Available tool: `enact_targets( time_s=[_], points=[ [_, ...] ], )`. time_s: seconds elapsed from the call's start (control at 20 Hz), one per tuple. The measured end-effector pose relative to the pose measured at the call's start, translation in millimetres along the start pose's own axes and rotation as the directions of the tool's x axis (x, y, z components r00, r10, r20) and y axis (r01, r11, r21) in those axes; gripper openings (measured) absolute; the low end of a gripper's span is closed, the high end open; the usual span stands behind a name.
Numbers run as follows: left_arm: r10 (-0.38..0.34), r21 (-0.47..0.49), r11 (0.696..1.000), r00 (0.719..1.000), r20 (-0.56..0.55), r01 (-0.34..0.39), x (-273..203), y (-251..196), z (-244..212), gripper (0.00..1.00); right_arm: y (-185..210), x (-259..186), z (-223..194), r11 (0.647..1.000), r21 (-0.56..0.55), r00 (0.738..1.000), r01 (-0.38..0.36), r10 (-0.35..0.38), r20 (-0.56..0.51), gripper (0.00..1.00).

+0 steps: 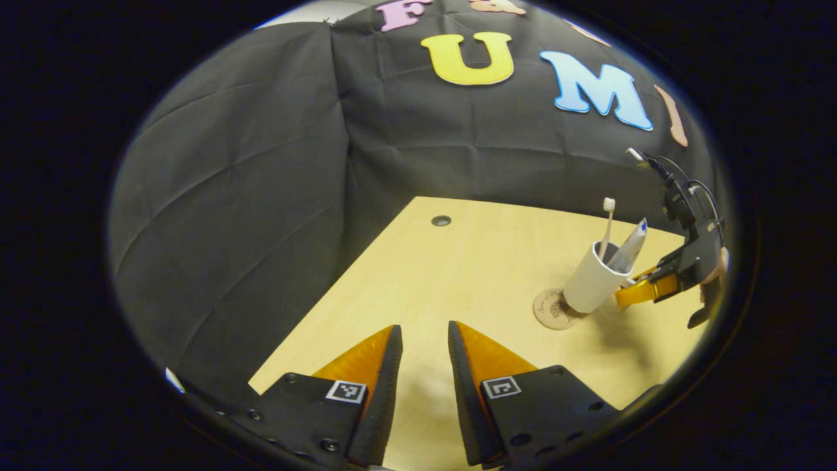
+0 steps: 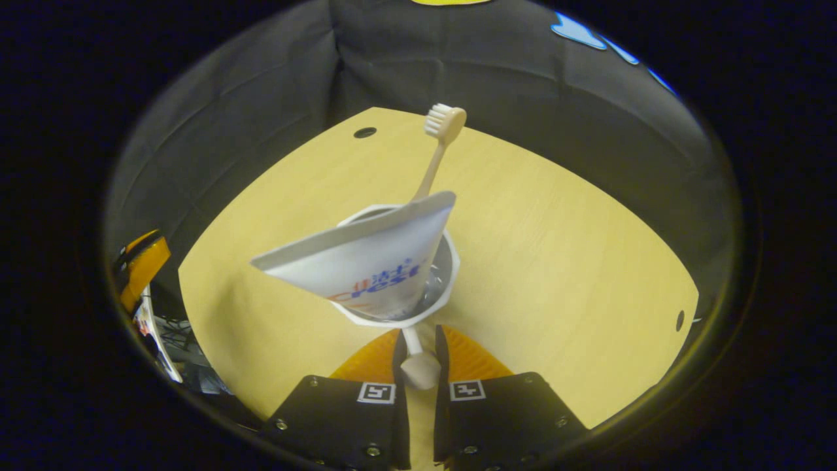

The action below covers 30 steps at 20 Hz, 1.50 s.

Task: Put the toothbrush and toothpaste on the desktop into the cup, then pick up the cup and place it on the coaster on the desktop.

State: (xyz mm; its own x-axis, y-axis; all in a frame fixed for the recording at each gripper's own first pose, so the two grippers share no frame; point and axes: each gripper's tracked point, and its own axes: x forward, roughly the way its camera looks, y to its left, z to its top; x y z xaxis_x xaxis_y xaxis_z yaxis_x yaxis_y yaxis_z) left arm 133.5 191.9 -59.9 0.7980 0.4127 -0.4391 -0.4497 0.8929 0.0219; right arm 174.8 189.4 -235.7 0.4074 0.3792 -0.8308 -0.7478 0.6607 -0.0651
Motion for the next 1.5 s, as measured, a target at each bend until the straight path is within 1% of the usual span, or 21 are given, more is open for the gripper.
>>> enact_targets(
  time_s=[0.05, 0.1, 0.2, 0.3, 0.4, 0.5, 0.55, 0.6, 0.65, 0.7, 0.8, 0.85, 0.9, 0.95, 1.2, 1.4, 1.45, 1.5],
  points=[
    [0.005, -0.004, 1.0, 1.0, -0.001, -0.005, -1.3, 3.4, 0.0, 0.5, 4.0, 0.6, 2.3, 1.0, -0.011, 1.0, 0.003, -0.003, -0.004, 0.15],
    [0.01, -0.008, 1.0, 1.0, -0.003, -0.01, -0.8, 6.8, 0.9, 0.44, 8.0, 0.9, 5.1, 1.0, -0.018, 1.0, 0.003, -0.003, -0.01, 0.16],
    [0.016, -0.016, 1.0, 1.0, -0.007, -0.016, 3.0, 16.9, -0.8, 0.44, 7.4, 3.5, 11.8, 1.0, -0.019, 1.0, -0.004, 0.003, -0.028, 0.15],
    [0.022, -0.021, 1.0, 1.0, -0.011, -0.022, 1.9, 17.3, -0.6, 0.44, 2.3, 4.0, 21.3, 0.999, -0.033, 0.999, 0.009, -0.01, -0.037, 0.15],
    [0.024, -0.024, 0.999, 1.0, -0.011, -0.024, 0.4, 17.9, 2.1, 0.44, 10.3, 6.8, 14.9, 0.999, -0.036, 0.999, 0.011, -0.013, -0.053, 0.15],
    [0.028, -0.029, 0.999, 1.0, -0.012, -0.028, 1.5, 20.7, 0.0, 0.44, 3.6, 4.6, 26.5, 0.999, -0.05, 0.998, 0.022, -0.025, -0.053, 0.15],
    [0.027, -0.032, 0.999, 1.0, -0.013, -0.028, 1.9, 21.4, -3.1, 0.44, 8.4, 0.5, 22.5, 0.998, -0.058, 0.998, 0.028, -0.032, -0.058, 0.15],
    [0.024, -0.034, 0.999, 1.0, -0.014, -0.024, 1.8, 20.7, -3.8, 0.44, 12.8, 4.1, 21.1, 0.998, -0.059, 0.998, 0.027, -0.03, -0.057, 0.18],
    [0.022, -0.033, 0.999, 1.0, -0.014, -0.022, 0.8, 20.9, -4.2, 0.44, 15.0, 1.3, 17.5, 0.999, -0.05, 0.999, 0.018, -0.02, -0.043, 0.24],
    [0.02, -0.03, 0.999, 1.0, -0.012, -0.02, 0.8, 20.7, -3.8, 0.44, 12.0, -3.5, 16.5, 0.999, -0.037, 0.999, 0.016, -0.017, -0.037, 0.26],
    [0.01, -0.022, 1.0, 1.0, -0.006, -0.01, -1.0, 18.1, -1.7, 0.44, 6.7, -18.8, 18.8, 1.0, -0.002, 1.0, 0.008, -0.008, -0.02, 0.26],
    [0.001, -0.015, 1.0, 1.0, -0.002, -0.001, -1.9, 16.1, 0.3, 0.44, 4.6, -23.4, 18.1, 1.0, 0.017, 1.0, 0.002, -0.001, -0.012, 0.31],
    [-0.009, -0.007, 1.0, 1.0, 0.002, 0.009, -2.9, 10.8, 3.4, 0.44, 1.6, -30.0, 15.8, 1.0, 0.031, 1.0, 0.005, -0.005, -0.002, 0.27],
    [-0.021, 0.002, 1.0, 1.0, 0.008, 0.021, -3.4, 1.2, 7.7, 0.5, -1.0, -38.5, 13.9, 0.999, 0.04, 1.0, 0.011, -0.012, 0.01, 0.28],
    [-0.101, 0.051, 0.994, 0.994, 0.047, 0.099, -5.7, -39.1, 27.3, 0.5, -10.1, -97.9, 3.2, 0.993, 0.122, 0.997, 0.005, -0.015, 0.082, 0.27],
    [-0.19, 0.093, 0.979, 0.977, 0.093, 0.181, -15.1, -80.1, 50.9, 0.5, -28.4, -151.8, -12.8, 0.982, 0.182, 0.987, 0.044, -0.071, 0.146, 0.27],
    [-0.213, 0.106, 0.974, 0.971, 0.105, 0.201, -19.9, -89.9, 57.2, 0.47, -33.0, -165.5, -16.8, 0.978, 0.2, 0.983, 0.054, -0.087, 0.161, 0.27],
    [-0.235, 0.121, 0.968, 0.965, 0.116, 0.221, -24.5, -99.8, 62.8, 0.5, -37.5, -180.7, -21.9, 0.974, 0.216, 0.979, 0.062, -0.101, 0.176, 0.27]
  ],
)
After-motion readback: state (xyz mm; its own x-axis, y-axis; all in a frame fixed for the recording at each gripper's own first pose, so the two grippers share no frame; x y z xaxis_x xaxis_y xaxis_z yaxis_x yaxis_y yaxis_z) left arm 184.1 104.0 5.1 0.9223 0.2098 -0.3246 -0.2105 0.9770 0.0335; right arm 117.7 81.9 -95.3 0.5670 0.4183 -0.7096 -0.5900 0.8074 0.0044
